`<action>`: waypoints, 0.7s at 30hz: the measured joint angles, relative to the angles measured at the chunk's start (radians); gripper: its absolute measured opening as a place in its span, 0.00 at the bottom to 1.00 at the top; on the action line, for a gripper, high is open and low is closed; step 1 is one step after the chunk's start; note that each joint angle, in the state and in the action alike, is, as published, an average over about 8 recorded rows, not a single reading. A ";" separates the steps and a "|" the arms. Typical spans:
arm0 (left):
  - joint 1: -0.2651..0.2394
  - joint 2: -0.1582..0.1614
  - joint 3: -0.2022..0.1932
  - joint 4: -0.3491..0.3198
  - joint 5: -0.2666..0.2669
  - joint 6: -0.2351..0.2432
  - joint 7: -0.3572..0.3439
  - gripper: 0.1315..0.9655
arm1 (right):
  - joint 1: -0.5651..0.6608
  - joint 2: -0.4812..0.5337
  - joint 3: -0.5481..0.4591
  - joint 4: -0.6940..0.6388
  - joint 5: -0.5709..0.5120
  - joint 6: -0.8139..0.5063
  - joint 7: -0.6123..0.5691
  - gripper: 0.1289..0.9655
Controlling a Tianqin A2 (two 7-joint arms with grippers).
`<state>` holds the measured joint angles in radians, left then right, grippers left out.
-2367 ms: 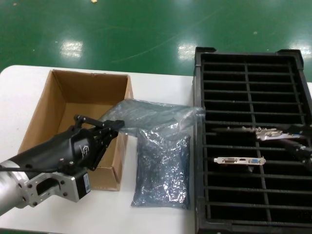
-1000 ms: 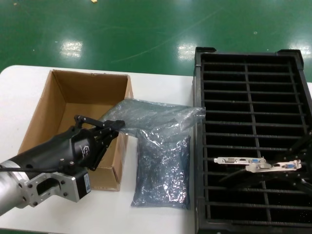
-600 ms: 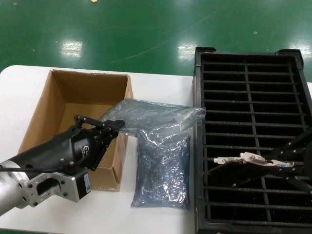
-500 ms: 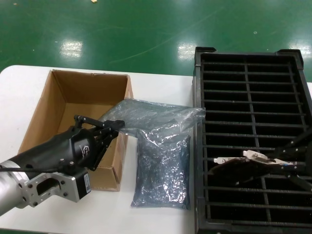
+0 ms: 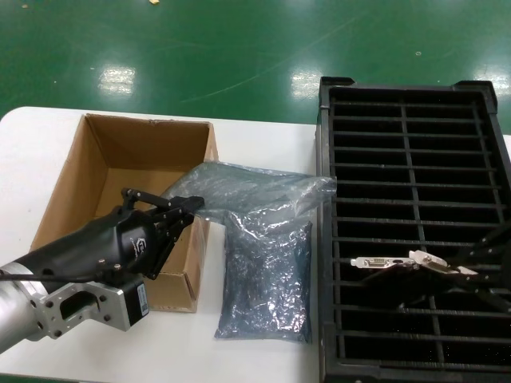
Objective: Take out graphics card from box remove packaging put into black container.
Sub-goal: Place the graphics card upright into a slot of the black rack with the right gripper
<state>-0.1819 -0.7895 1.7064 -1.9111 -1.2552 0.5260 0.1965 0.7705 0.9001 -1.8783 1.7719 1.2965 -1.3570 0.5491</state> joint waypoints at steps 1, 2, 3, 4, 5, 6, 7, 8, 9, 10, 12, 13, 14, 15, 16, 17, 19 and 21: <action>0.000 0.000 0.000 0.000 0.000 0.000 0.000 0.01 | 0.001 -0.002 -0.001 -0.002 -0.005 0.002 -0.001 0.07; 0.000 0.000 0.000 0.000 0.000 0.000 0.000 0.01 | 0.002 -0.004 -0.002 -0.003 -0.011 0.003 -0.001 0.07; 0.000 0.000 0.000 0.000 0.000 0.000 0.000 0.01 | 0.004 -0.006 -0.002 -0.004 -0.015 0.004 -0.002 0.07; 0.000 0.000 0.000 0.000 0.000 0.000 0.000 0.01 | 0.005 -0.007 -0.003 -0.005 -0.020 0.005 -0.003 0.07; 0.000 0.000 0.000 0.000 0.000 0.000 0.000 0.01 | 0.006 -0.009 -0.004 -0.005 -0.025 0.006 -0.003 0.07; 0.000 0.000 0.000 0.000 0.000 0.000 0.000 0.01 | 0.008 -0.010 -0.004 -0.005 -0.029 0.006 -0.004 0.07; 0.000 0.000 0.000 0.000 0.000 0.000 0.000 0.01 | 0.009 -0.012 -0.005 -0.005 -0.033 0.005 -0.004 0.07; 0.000 0.000 0.000 0.000 0.000 0.000 0.000 0.01 | 0.010 -0.013 -0.006 -0.005 -0.037 0.005 -0.004 0.07; 0.000 0.000 0.000 0.000 0.000 0.000 0.000 0.01 | 0.011 -0.015 -0.008 -0.005 -0.040 0.004 -0.004 0.07; 0.000 0.000 0.000 0.000 0.000 0.000 0.000 0.01 | 0.011 -0.016 -0.009 -0.005 -0.044 0.003 -0.004 0.07; 0.000 0.000 0.000 0.000 0.000 0.000 0.000 0.01 | 0.012 -0.019 -0.012 -0.004 -0.051 0.001 -0.004 0.07; 0.000 0.000 0.000 0.000 0.000 0.000 0.000 0.01 | 0.012 -0.020 -0.013 -0.004 -0.055 0.000 -0.003 0.07; 0.000 0.000 0.000 0.000 0.000 0.000 0.000 0.01 | 0.012 -0.022 -0.014 -0.003 -0.059 -0.002 -0.003 0.07; 0.000 0.000 0.000 0.000 0.000 0.000 0.000 0.01 | 0.012 -0.023 -0.015 -0.003 -0.062 -0.003 -0.002 0.07; 0.000 0.000 0.000 0.000 0.000 0.000 0.000 0.01 | 0.012 -0.025 -0.017 -0.002 -0.066 -0.004 -0.001 0.07; 0.000 0.000 0.000 0.000 0.000 0.000 0.000 0.01 | 0.011 -0.026 -0.018 -0.001 -0.069 -0.005 0.000 0.07; 0.000 0.000 0.000 0.000 0.000 0.000 0.000 0.01 | 0.011 -0.029 -0.020 0.000 -0.076 -0.006 0.002 0.07; 0.000 0.000 0.000 0.000 0.000 0.000 0.000 0.01 | 0.010 -0.033 -0.022 0.001 -0.085 -0.007 0.004 0.07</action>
<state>-0.1819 -0.7895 1.7064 -1.9111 -1.2552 0.5260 0.1965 0.7809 0.8671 -1.9000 1.7728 1.2120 -1.3639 0.5533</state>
